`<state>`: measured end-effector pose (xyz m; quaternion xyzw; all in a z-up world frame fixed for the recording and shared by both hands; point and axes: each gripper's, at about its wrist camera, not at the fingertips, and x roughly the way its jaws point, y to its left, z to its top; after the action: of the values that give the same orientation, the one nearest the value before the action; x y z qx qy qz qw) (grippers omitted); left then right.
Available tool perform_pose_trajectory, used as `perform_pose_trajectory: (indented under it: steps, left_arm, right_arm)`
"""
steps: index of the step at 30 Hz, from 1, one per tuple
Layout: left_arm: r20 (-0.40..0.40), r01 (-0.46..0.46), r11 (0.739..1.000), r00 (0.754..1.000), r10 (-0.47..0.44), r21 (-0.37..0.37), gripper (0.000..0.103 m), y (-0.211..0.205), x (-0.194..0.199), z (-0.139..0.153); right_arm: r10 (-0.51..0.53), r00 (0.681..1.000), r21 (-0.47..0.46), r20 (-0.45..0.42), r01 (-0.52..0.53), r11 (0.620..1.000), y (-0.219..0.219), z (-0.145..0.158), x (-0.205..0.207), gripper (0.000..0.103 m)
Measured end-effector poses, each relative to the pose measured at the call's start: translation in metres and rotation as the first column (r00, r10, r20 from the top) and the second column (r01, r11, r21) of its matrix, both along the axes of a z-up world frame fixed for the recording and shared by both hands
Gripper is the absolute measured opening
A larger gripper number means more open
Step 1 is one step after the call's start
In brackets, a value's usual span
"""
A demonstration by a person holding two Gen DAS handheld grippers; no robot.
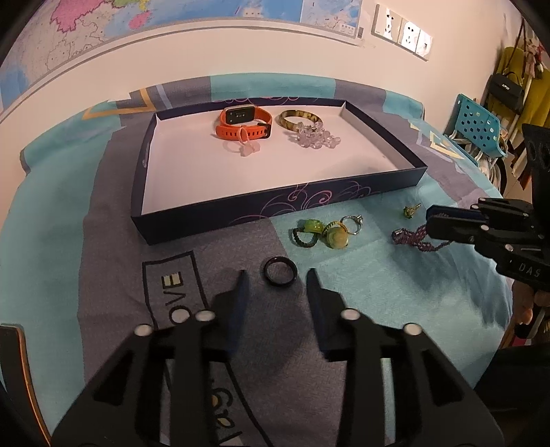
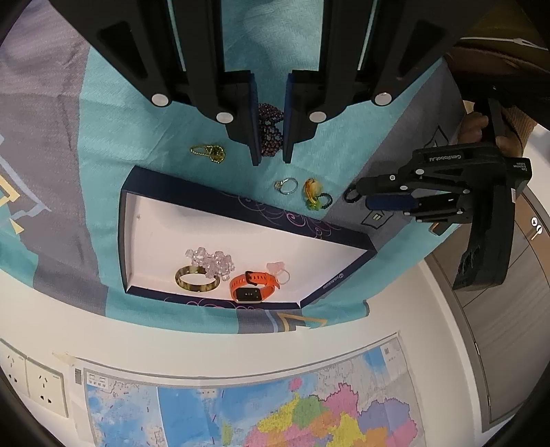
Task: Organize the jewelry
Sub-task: 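Grasp the black ring with the left gripper while the right grasps the purple beaded necklace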
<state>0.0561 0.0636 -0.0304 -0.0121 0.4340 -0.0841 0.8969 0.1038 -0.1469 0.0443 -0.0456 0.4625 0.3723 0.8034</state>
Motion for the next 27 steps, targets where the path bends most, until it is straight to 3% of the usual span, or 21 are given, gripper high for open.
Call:
perform_pose_trajectory:
  steps: [8,12,27]
  left_arm:
    - [-0.004,0.015,0.999,1.000,-0.015,0.035,0.035,-0.010,0.009,-0.005]
    - [-0.004,-0.007,0.999,1.000,0.007,0.040,0.023,-0.007,0.009,-0.004]
    - [0.022,0.007,1.000,1.000,-0.008,0.023,0.023,-0.010,0.001,0.003]
  right_arm:
    - [0.008,1.000,0.001,-0.002,-0.008,1.000,0.002,0.000,-0.002,0.010]
    - [0.009,1.000,0.004,-0.001,-0.009,1.000,0.002,0.000,-0.001,0.010]
    - [0.014,0.999,0.027,0.035,-0.015,1.000,0.004,0.016,0.006,0.010]
